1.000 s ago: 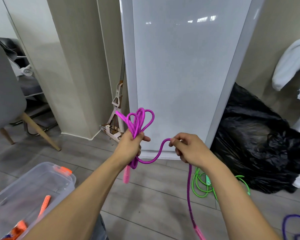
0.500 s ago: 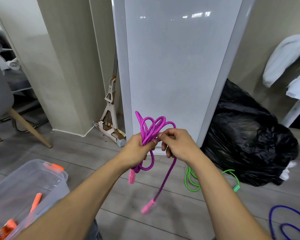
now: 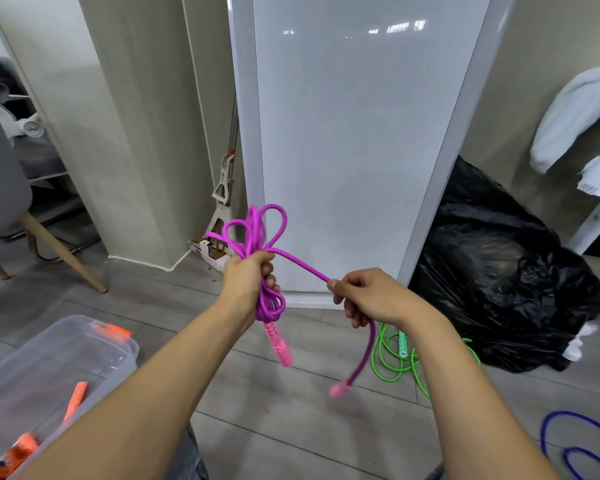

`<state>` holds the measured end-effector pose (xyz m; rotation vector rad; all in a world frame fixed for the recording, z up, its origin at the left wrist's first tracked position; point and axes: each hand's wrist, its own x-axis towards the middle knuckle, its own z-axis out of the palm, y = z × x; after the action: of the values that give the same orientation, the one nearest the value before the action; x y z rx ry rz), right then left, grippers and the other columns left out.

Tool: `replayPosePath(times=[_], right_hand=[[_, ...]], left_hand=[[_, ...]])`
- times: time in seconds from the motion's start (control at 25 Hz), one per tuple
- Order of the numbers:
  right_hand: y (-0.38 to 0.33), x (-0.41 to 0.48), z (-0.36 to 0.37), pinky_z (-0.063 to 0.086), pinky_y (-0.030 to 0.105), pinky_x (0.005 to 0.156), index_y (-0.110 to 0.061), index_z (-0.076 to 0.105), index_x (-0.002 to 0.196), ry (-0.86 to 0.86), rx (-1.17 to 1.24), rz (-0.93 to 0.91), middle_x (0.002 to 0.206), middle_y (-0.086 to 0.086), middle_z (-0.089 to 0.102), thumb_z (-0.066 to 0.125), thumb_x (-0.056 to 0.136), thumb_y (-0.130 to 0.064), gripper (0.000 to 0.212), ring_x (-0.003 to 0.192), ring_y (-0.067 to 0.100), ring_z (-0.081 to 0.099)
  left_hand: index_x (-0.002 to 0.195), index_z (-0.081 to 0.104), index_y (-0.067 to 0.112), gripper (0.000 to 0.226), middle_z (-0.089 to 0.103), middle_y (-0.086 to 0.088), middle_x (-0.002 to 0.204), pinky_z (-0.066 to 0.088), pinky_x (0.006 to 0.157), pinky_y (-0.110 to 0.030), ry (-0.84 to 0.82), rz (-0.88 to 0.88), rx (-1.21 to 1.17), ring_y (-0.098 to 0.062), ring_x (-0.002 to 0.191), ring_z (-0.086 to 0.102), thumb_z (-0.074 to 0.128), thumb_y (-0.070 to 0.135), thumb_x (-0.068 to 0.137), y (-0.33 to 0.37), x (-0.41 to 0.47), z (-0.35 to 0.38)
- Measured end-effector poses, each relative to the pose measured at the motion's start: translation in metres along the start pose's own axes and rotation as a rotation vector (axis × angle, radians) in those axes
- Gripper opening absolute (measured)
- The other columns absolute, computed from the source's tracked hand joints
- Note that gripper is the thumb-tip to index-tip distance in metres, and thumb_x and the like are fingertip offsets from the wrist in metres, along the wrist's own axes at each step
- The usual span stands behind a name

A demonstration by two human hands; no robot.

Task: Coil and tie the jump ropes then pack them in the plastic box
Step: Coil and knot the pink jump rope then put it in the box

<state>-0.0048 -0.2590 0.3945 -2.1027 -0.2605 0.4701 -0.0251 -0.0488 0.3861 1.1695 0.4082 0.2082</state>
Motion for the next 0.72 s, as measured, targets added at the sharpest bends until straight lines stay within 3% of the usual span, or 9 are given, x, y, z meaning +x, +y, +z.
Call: replayPosePath(times=[0.08, 0.2, 0.32, 0.48, 0.6, 0.72], right_hand=[[0.009, -0.001, -0.008, 0.044, 0.025, 0.048, -0.007, 0.068, 0.079, 0.015, -0.134, 0.096, 0.056, 0.004, 0.058, 0.058, 0.099, -0.04, 0.04, 0.044, 0.019, 0.057], [0.01, 0.0, -0.016, 0.035, 0.027, 0.049, -0.016, 0.066, 0.07, 0.317, -0.275, 0.07, 0.058, 0.0, 0.053, 0.054, 0.1, -0.042, 0.041, 0.051, 0.018, 0.05], [-0.002, -0.002, -0.018, 0.029, 0.029, 0.05, -0.013, 0.07, 0.076, 0.531, -0.055, -0.051, 0.056, -0.002, 0.048, 0.049, 0.102, -0.028, 0.037, 0.05, 0.016, 0.041], [-0.01, -0.002, -0.005, 0.027, 0.026, 0.049, -0.017, 0.072, 0.083, 0.397, -0.012, -0.116, 0.053, -0.009, 0.044, 0.044, 0.099, -0.016, 0.032, 0.038, 0.004, 0.034], [-0.011, 0.001, 0.008, 0.031, 0.025, 0.051, -0.021, 0.072, 0.086, 0.326, -0.059, -0.159, 0.047, -0.014, 0.046, 0.047, 0.101, -0.022, 0.029, 0.042, 0.003, 0.038], [-0.019, 0.0, 0.027, 0.037, 0.027, 0.06, -0.022, 0.068, 0.085, 0.215, -0.188, -0.192, 0.058, -0.014, 0.053, 0.047, 0.102, -0.025, 0.027, 0.057, 0.005, 0.05]], left_hand=[[0.083, 0.05, 0.008, 0.012, 0.036, 0.002, 0.049, 0.036, 0.04, -0.022, 0.113, -0.007, -0.087, -0.012, 0.035, 0.036, 0.051, 0.0, 0.091, 0.005, 0.003, -0.006], [0.083, 0.05, 0.009, 0.009, 0.037, 0.003, 0.046, 0.035, 0.041, -0.021, 0.128, -0.071, -0.094, -0.012, 0.033, 0.036, 0.051, 0.006, 0.091, 0.005, 0.003, -0.009], [0.083, 0.05, 0.01, 0.013, 0.041, 0.002, 0.05, 0.039, 0.045, -0.025, -0.024, -0.159, -0.036, -0.014, 0.038, 0.04, 0.051, 0.015, 0.094, 0.0, -0.002, -0.004], [0.09, 0.051, 0.008, 0.013, 0.045, 0.0, 0.055, 0.047, 0.045, -0.027, -0.18, -0.16, 0.06, -0.015, 0.044, 0.045, 0.05, 0.014, 0.102, -0.004, -0.011, 0.006], [0.097, 0.052, 0.005, 0.011, 0.047, -0.002, 0.058, 0.051, 0.047, -0.03, -0.215, -0.147, 0.141, -0.017, 0.047, 0.049, 0.049, 0.014, 0.103, -0.015, -0.014, 0.012], [0.096, 0.056, 0.006, 0.015, 0.049, -0.003, 0.063, 0.052, 0.054, -0.033, -0.182, -0.078, 0.171, -0.017, 0.049, 0.052, 0.054, 0.02, 0.102, -0.021, -0.012, 0.016]])
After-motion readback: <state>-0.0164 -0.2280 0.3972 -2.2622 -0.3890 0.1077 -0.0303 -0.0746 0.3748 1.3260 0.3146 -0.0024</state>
